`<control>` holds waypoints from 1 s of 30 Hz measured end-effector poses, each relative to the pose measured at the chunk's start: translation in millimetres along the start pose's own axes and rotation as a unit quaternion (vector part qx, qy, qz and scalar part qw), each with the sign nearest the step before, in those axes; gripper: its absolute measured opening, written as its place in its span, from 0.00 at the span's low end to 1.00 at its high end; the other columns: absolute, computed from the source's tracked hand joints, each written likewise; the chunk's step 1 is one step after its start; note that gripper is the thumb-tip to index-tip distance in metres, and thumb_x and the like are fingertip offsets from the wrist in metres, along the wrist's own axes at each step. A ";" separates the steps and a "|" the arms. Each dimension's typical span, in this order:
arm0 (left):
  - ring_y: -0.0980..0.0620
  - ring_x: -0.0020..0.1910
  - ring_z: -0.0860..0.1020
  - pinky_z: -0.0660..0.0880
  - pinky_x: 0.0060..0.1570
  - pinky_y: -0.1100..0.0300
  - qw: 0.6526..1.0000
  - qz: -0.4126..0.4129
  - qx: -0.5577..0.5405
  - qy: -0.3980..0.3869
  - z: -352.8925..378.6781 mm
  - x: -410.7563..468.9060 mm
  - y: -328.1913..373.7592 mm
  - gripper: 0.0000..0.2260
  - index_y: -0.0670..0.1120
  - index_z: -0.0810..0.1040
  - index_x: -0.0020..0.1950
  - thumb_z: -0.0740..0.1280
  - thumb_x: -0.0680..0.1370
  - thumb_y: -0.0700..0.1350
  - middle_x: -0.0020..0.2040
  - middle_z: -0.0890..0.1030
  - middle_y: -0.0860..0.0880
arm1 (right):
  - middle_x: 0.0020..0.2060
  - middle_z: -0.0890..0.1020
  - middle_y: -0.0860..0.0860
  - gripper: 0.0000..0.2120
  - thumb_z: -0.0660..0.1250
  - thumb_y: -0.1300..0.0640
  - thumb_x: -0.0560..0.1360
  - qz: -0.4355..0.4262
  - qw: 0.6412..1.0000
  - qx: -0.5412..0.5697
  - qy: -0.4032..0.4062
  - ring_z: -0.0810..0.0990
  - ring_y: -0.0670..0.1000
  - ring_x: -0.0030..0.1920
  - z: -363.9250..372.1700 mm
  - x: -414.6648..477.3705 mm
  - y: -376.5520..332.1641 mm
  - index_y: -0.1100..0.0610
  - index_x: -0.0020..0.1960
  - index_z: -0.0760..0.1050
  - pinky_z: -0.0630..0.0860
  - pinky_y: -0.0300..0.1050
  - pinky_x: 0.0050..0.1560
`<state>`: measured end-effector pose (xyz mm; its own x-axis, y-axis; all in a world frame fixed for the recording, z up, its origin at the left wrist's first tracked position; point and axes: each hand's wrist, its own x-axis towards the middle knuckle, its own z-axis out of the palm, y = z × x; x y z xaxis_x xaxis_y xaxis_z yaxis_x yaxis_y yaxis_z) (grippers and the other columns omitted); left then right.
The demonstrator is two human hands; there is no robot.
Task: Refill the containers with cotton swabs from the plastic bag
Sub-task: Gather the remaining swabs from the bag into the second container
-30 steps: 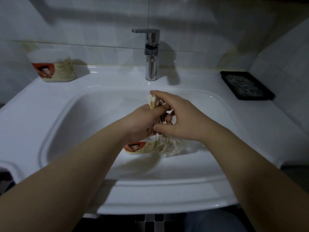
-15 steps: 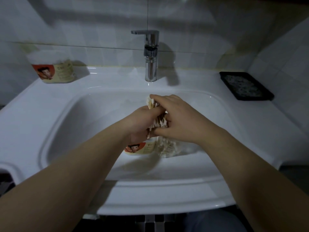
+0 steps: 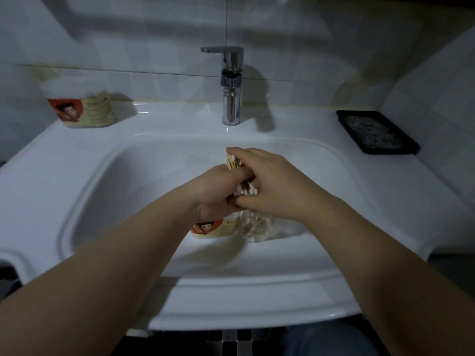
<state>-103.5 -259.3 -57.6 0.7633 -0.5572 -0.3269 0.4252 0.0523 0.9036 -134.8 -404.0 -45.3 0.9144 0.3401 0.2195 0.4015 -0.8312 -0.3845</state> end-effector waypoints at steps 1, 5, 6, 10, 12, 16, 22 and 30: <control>0.52 0.39 0.84 0.79 0.34 0.61 1.000 -0.002 -0.004 -0.001 -0.2 -0.4 0.5 0.08 0.41 0.78 0.51 0.60 0.84 0.40 0.41 0.84 0.45 | 0.71 0.72 0.45 0.44 0.79 0.49 0.69 0.000 1.000 0.015 -0.004 0.71 0.45 0.69 1.2 -0.1 0.7 0.48 0.80 0.62 0.70 0.41 0.67; 0.53 0.38 0.82 0.76 0.34 0.62 1.000 -0.009 -0.001 -0.004 0.9 -2.0 2.0 0.07 0.44 0.78 0.48 0.62 0.84 0.41 0.40 0.81 0.47 | 0.65 0.76 0.42 0.41 0.82 0.46 0.65 0.004 1.000 0.026 0.009 0.74 0.44 0.63 0.2 0.7 2.5 0.45 0.74 0.68 0.73 0.39 0.62; 0.54 0.37 0.82 0.76 0.34 0.62 1.000 -0.008 -0.002 -0.001 1.4 -1.5 1.7 0.07 0.45 0.78 0.47 0.63 0.83 0.41 0.39 0.81 0.47 | 0.64 0.76 0.41 0.40 0.82 0.46 0.64 0.005 0.999 0.029 0.012 0.74 0.43 0.62 -0.7 0.2 2.3 0.45 0.72 0.69 0.73 0.40 0.61; 0.55 0.31 0.80 0.77 0.34 0.60 0.998 0.010 -0.038 0.045 1.5 2.5 1.7 0.07 0.45 0.79 0.46 0.65 0.84 0.43 0.32 0.73 0.50 | 0.69 0.74 0.41 0.43 0.80 0.40 0.67 0.034 0.997 0.075 0.006 0.72 0.40 0.67 -4.5 -3.6 4.6 0.45 0.77 0.65 0.71 0.36 0.65; 0.55 0.27 0.76 0.77 0.31 0.60 0.995 0.031 -0.026 0.094 -3.2 6.8 1.0 0.04 0.44 0.78 0.50 0.66 0.83 0.43 0.31 0.72 0.50 | 0.62 0.79 0.42 0.28 0.75 0.44 0.74 0.055 0.992 0.102 0.055 0.76 0.37 0.61 -8.9 -5.2 6.0 0.48 0.71 0.73 0.75 0.34 0.58; 0.55 0.22 0.68 0.73 0.28 0.62 0.979 0.048 0.044 0.194 -13.2 14.0 0.6 0.05 0.46 0.77 0.50 0.69 0.81 0.47 0.26 0.69 0.54 | 0.41 0.85 0.44 0.08 0.66 0.57 0.79 0.126 0.989 0.049 0.058 0.82 0.43 0.42 -18.2 -8.1 15.5 0.50 0.50 0.85 0.76 0.36 0.44; 0.55 0.28 0.77 0.78 0.35 0.59 0.970 0.061 0.116 0.203 -15.6 15.6 -2.2 0.10 0.47 0.76 0.45 0.70 0.80 0.52 0.33 0.76 0.50 | 0.41 0.85 0.44 0.07 0.70 0.58 0.75 0.174 0.973 -0.044 -0.145 0.83 0.45 0.43 -1.6 -7.4 26.6 0.50 0.46 0.86 0.80 0.38 0.46; 0.53 0.40 0.82 0.80 0.38 0.59 0.949 0.042 0.263 0.171 -15.7 18.8 -12.0 0.07 0.42 0.79 0.44 0.74 0.76 0.45 0.40 0.82 0.46 | 0.44 0.83 0.44 0.09 0.68 0.49 0.77 0.117 0.974 -0.034 -0.193 0.79 0.45 0.43 -0.4 -10.9 19.0 0.48 0.55 0.83 0.73 0.39 0.41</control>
<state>-86.6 -257.4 -78.9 0.9349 -0.2640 -0.2373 0.1230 -0.3861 0.9142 -137.1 -423.6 -54.6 0.9371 0.2666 -0.2254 0.1873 -0.9288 -0.3199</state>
